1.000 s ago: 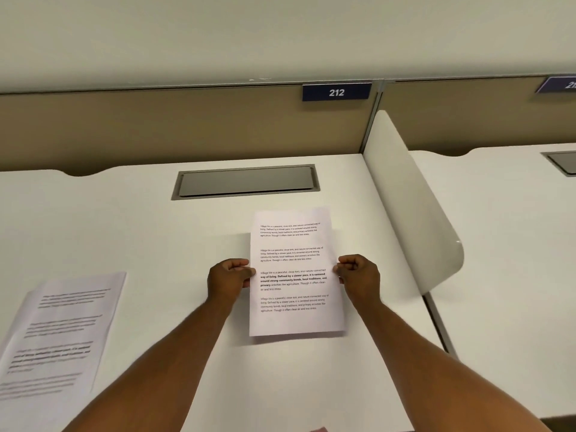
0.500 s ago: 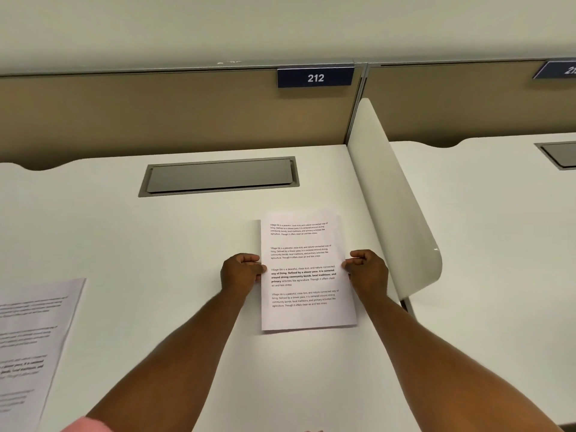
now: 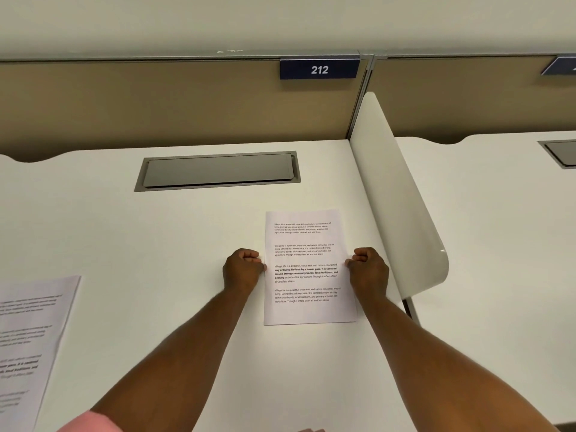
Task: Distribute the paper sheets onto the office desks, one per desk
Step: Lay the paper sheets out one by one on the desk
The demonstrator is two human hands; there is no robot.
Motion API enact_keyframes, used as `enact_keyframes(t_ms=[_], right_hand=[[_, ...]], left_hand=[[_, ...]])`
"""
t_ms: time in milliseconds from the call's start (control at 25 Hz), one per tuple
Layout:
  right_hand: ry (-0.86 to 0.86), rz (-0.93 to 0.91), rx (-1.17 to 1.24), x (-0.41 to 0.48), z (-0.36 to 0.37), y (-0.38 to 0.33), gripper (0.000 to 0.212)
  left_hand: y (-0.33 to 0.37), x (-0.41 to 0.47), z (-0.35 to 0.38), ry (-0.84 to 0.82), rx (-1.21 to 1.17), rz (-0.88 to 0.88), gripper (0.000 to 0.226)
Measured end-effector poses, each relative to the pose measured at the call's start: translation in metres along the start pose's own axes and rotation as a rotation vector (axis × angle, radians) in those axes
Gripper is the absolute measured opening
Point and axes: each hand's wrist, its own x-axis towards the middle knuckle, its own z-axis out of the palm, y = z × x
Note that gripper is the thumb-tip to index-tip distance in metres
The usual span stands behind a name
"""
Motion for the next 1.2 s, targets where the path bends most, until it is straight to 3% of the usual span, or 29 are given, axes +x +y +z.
enact_keyframes(t_ms=[280, 400, 520, 680, 920, 1200], right_hand=[[-0.006, -0.195, -0.124, -0.025, 0.008, 0.004, 0.038], [-0.054, -0.339, -0.266, -0.046, 0.023, 0.002, 0.054], [-0.108, -0.538, -0.472, -0.071, 0.048, -0.002, 0.07], [-0.112, -0.613, -0.558, -0.113, 0.092, -0.013, 0.083], [-0.145, -0.698, -0.667, -0.188, 0.172, -0.032, 0.085], [-0.225, -0.774, -0.723, -0.276, 0.275, -0.055, 0.085]], left_hand=[[-0.014, -0.01, -0.026, -0.026, 0.054, 0.084, 0.028], [-0.027, -0.018, -0.048, -0.031, 0.198, 0.247, 0.027], [-0.041, -0.023, -0.081, -0.031, 0.408, 0.442, 0.041], [-0.062, -0.015, -0.134, -0.066, 0.596, 0.596, 0.058], [-0.102, 0.015, -0.236, -0.098, 0.814, 0.806, 0.07], [-0.168, 0.039, -0.364, -0.078, 0.925, 0.809, 0.075]])
